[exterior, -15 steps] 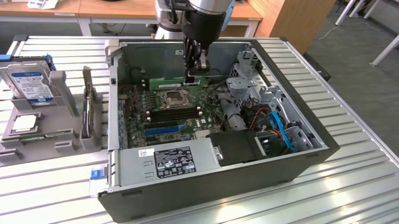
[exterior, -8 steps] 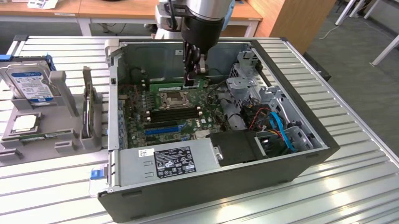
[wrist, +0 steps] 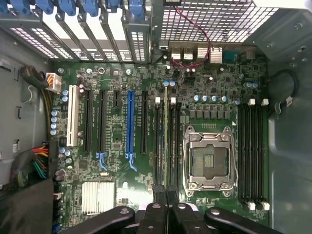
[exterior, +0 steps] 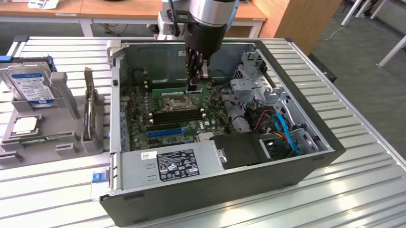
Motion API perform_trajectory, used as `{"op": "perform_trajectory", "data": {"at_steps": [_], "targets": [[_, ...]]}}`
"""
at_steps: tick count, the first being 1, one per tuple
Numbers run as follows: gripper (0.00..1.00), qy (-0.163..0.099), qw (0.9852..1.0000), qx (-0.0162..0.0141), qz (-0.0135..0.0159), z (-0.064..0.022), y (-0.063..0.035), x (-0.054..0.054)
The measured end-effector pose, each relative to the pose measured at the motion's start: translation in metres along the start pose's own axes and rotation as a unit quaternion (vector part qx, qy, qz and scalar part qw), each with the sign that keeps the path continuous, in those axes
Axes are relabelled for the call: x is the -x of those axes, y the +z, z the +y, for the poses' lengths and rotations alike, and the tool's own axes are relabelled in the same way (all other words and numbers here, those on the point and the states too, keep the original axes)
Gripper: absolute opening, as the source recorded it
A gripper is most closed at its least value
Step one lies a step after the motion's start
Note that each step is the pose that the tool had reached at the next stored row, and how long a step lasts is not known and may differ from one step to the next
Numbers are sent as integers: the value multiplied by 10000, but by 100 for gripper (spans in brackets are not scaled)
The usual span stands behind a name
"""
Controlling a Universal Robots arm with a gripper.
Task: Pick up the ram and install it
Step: 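Insert the ram into the slot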
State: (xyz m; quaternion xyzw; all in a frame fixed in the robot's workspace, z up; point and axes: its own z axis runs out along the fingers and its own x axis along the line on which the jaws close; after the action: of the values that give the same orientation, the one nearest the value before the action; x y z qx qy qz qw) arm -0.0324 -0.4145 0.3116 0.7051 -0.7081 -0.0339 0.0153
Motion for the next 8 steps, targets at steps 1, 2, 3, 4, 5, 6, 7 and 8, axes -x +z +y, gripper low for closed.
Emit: {"op": "perform_trajectory", "data": {"at_steps": [1, 2, 3, 4, 5, 6, 7, 8], "targets": [[11, 0, 10000, 0, 0, -1, 12, 0], [11, 0, 10000, 0, 0, -2, 24, -1], [11, 0, 10000, 0, 0, -2, 35, -1], [11, 0, 10000, 0, 0, -3, 43, -1], [11, 0, 10000, 0, 0, -3, 46, -1], [11, 0, 10000, 1, 1, -3, 46, -1], [11, 0, 10000, 0, 1, -3, 46, -1], [11, 0, 10000, 0, 1, -3, 46, -1]]}}
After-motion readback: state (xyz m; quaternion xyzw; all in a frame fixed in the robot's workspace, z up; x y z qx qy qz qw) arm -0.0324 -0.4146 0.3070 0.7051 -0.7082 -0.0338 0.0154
